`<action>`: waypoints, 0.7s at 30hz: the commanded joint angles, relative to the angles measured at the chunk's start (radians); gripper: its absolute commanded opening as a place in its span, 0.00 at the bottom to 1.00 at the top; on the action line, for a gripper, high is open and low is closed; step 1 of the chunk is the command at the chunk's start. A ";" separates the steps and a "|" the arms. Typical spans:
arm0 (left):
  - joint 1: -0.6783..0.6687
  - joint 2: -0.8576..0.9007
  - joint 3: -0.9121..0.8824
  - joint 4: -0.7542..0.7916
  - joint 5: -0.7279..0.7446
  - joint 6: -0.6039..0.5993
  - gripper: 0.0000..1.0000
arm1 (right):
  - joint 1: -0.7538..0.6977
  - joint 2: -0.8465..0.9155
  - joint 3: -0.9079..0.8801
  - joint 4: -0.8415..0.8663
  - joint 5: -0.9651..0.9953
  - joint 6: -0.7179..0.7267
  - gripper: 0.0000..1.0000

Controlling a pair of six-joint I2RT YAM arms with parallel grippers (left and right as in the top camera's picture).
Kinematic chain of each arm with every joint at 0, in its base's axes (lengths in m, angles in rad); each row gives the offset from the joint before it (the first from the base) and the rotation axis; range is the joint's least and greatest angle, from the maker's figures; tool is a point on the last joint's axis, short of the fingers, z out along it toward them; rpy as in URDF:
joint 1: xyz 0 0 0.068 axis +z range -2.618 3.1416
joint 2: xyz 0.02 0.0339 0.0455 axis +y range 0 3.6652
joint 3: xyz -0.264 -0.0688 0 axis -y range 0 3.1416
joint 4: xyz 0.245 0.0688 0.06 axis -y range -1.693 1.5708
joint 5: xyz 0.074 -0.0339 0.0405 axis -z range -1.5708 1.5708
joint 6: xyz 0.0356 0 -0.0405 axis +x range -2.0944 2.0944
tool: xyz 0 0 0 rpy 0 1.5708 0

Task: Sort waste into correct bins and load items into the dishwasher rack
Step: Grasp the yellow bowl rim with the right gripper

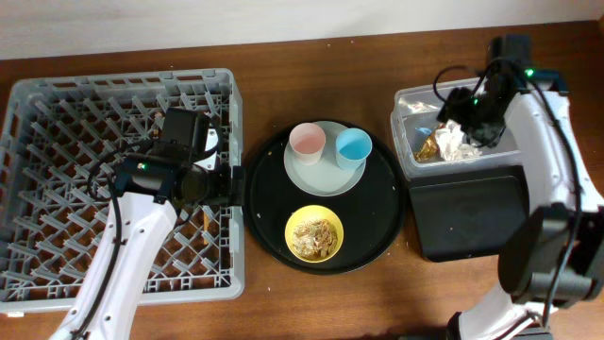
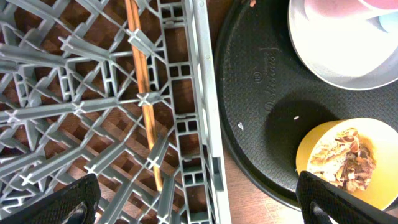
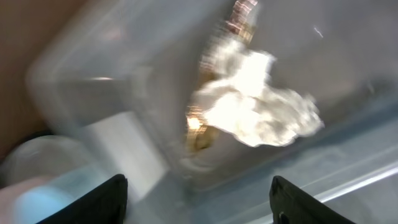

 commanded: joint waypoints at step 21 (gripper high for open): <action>-0.001 -0.006 0.010 0.000 0.011 -0.002 0.99 | 0.883 -0.140 -0.580 0.235 0.155 0.005 0.04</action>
